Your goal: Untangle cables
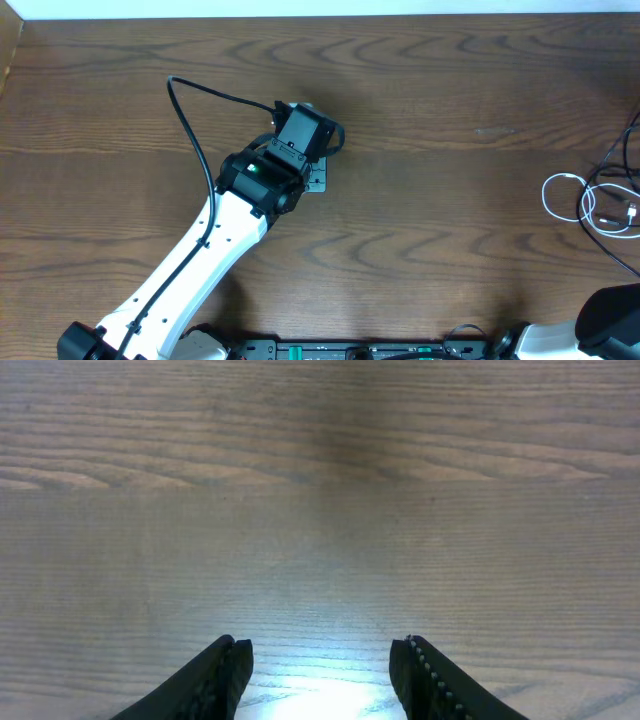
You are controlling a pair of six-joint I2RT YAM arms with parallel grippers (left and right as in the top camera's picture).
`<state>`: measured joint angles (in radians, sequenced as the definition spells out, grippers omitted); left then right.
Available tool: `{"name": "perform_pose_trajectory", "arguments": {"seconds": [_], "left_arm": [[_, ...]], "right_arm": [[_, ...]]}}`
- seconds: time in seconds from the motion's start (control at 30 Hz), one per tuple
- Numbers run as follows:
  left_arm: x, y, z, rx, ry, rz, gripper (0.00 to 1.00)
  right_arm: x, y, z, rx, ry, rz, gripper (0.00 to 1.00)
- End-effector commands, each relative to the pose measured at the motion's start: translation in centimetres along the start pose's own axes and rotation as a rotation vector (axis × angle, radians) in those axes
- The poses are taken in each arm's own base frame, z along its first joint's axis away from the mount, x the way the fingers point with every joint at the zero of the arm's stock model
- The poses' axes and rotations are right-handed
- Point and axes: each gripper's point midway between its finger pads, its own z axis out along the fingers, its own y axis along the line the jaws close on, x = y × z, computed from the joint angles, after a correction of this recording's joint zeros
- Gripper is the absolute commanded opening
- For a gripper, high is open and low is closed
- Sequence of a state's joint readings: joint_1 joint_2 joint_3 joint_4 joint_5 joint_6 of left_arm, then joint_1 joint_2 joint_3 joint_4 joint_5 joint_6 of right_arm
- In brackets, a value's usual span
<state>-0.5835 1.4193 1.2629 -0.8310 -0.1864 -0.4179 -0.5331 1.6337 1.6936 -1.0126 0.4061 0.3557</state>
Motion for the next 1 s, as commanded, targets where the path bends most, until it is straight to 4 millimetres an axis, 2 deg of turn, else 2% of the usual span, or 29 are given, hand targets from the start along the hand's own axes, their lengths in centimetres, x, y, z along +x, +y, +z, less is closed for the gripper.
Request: {"name": "perform_pose_trajectory", "arguments": {"seconds": [0.0, 0.03, 0.1, 0.13, 0.2, 0.23, 0.43, 0.6, 0.73, 0.83, 0.97], "left_arm": [[-0.2, 0.4, 0.0, -0.017, -0.008, 0.001, 0.51], [-0.2, 0.4, 0.0, -0.017, -0.008, 0.001, 0.51], [-0.2, 0.4, 0.0, -0.017, -0.008, 0.001, 0.51], [-0.2, 0.4, 0.0, -0.017, -0.008, 0.001, 0.51], [-0.2, 0.4, 0.0, -0.017, -0.008, 0.001, 0.51], [-0.2, 0.4, 0.0, -0.017, -0.008, 0.002, 0.51], [-0.3, 0.4, 0.0, -0.017, -0.009, 0.002, 0.51], [-0.9, 0.7, 0.0, -0.035, -0.035, -0.006, 0.51], [-2.4, 1.8, 0.2, -0.045, -0.078, -0.057, 0.51], [-3.3, 3.5, 0.5, -0.069, -0.095, -0.107, 0.51], [-3.4, 6.1, 1.0, -0.116, -0.075, -0.158, 0.51]], "right_arm": [[0.8, -0.9, 1.4, 0.001, 0.030, 0.068, 0.01], [1.1, -1.1, 1.9, -0.004, 0.040, 0.076, 0.02], [1.3, -0.8, 2.1, -0.028, 0.050, 0.081, 0.18], [1.2, -0.1, 2.2, -0.072, 0.057, 0.087, 0.45], [1.2, 0.6, 2.1, -0.112, 0.060, 0.091, 0.62], [1.2, 1.2, 2.0, -0.145, 0.065, 0.093, 0.66], [2.4, 4.6, 1.0, -0.343, 0.143, 0.089, 0.68], [5.7, 8.2, -1.3, -0.545, 0.267, -0.043, 0.77], [8.8, 12.0, -3.9, -0.692, 0.300, -0.279, 0.80], [11.4, 14.5, -5.8, -0.753, 0.301, -0.461, 0.84], [15.3, 17.9, -8.8, -0.836, 0.291, -0.694, 0.91]]}}
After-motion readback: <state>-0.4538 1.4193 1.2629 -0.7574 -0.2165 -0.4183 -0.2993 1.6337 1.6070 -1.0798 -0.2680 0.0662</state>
